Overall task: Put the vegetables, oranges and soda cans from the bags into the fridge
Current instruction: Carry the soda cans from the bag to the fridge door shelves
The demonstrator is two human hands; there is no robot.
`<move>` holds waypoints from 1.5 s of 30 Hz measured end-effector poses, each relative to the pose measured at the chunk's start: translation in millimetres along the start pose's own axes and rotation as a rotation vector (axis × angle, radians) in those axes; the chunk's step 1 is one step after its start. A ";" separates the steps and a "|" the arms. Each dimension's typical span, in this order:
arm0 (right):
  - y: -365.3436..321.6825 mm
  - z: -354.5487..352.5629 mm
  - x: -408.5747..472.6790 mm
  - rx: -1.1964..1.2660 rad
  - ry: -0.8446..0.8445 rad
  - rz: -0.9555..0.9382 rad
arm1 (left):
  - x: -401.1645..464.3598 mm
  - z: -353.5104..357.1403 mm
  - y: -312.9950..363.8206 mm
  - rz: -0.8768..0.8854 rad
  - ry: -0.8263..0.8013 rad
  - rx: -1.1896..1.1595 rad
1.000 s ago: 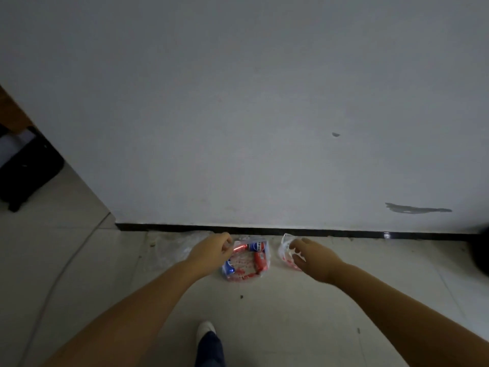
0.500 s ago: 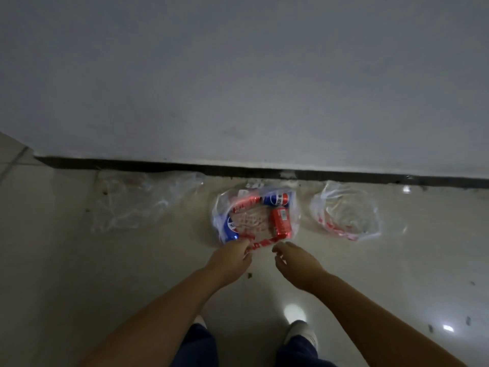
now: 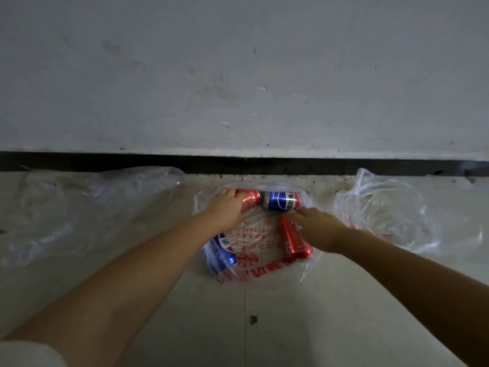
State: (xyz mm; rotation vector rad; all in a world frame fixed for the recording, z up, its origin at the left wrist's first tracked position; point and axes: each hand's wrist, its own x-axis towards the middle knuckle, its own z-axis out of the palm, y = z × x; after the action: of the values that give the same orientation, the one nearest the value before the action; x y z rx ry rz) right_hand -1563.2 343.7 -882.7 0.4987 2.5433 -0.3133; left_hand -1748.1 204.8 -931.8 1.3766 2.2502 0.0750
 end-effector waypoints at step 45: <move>55.6 37.2 77.3 1.253 -0.139 0.592 | 62.3 13.9 -33.4 -0.379 -0.346 -1.325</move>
State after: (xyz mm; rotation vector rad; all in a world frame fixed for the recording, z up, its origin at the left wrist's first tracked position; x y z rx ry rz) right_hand -1585.1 404.4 -962.0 1.5256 1.6539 -1.6095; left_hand -1792.1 238.5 -977.7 0.2118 1.5054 0.9145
